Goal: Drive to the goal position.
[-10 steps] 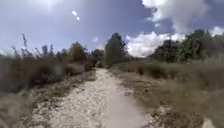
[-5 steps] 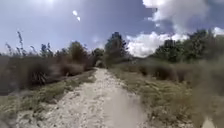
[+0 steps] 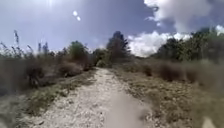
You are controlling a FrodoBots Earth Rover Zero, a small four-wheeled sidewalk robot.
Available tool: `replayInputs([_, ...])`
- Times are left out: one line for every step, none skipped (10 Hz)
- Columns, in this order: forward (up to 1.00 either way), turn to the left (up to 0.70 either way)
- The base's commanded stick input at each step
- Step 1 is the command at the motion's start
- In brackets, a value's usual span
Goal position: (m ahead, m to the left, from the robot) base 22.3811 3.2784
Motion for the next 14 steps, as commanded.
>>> replayInputs([0.70, 0.00])
replayInputs([0.70, 0.00])
replayInputs([0.70, 0.00])
replayInputs([0.70, 0.00])
replayInputs([0.70, 0.00])
replayInputs([0.70, 0.00])
replayInputs([0.70, 0.00])
replayInputs([0.70, 0.10])
replayInputs([0.70, 0.35])
replayInputs([0.70, 0.35])
replayInputs([0.70, 0.35])
replayInputs([0.70, 0.16])
replayInputs([0.70, 0.00])
replayInputs([0.70, 0.00])
